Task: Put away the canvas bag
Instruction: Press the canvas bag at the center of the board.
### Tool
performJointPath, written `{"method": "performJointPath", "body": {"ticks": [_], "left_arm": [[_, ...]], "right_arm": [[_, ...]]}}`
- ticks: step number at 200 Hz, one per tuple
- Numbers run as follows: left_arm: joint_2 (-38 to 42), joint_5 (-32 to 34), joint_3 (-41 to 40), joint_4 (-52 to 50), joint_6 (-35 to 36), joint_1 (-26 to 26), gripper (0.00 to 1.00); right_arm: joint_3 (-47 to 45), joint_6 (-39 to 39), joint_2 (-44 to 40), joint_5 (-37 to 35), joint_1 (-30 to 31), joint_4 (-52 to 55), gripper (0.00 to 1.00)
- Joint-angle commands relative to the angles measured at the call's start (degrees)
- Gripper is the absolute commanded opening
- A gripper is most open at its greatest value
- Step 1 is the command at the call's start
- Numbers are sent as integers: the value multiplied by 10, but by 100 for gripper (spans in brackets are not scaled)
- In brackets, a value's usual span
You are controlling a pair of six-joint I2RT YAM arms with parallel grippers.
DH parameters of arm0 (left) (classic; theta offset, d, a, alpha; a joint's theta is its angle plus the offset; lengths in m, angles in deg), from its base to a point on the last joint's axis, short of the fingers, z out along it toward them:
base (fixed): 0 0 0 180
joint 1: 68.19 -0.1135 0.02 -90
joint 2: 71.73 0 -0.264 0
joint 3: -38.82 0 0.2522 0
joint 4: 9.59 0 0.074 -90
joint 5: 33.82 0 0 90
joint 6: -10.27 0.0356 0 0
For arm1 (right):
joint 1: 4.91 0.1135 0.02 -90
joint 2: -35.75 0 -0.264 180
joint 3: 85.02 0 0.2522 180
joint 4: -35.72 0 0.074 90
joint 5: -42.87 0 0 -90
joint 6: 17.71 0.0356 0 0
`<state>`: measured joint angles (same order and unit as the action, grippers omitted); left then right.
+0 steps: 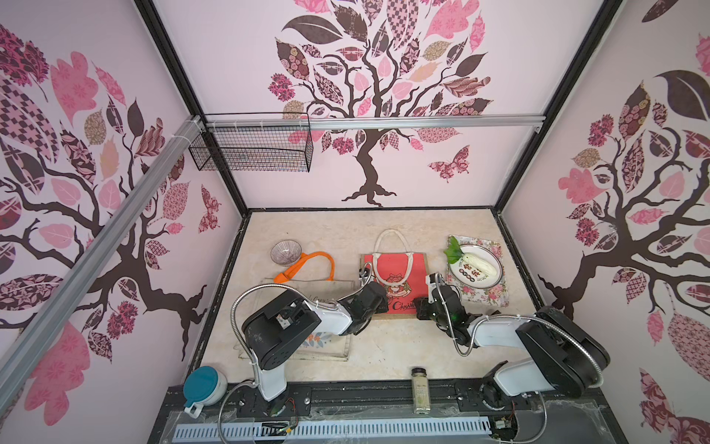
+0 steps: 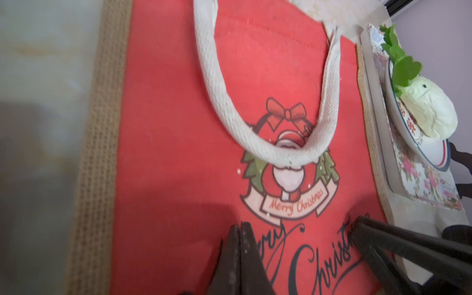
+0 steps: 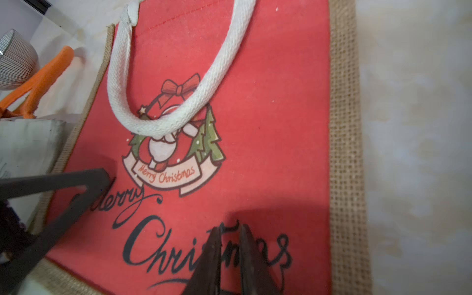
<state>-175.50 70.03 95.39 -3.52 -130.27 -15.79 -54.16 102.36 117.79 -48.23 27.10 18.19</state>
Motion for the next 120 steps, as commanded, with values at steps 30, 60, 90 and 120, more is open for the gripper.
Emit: {"method": "performJointPath", "body": {"ticks": [30,60,90,120], "left_arm": [[55,29,-98,12,-92,76,2],[94,43,-90,-20,-90,83,4],[127,73,-59,-62,-46,78,11],[159,52,-22,-95,-11,38,25]], "right_arm": [[-58,71,-99,10,48,126,16],[-78,107,-154,-2,74,147,17],[-28,49,-182,-57,74,211,19],[23,5,-191,-69,73,235,35]]}}
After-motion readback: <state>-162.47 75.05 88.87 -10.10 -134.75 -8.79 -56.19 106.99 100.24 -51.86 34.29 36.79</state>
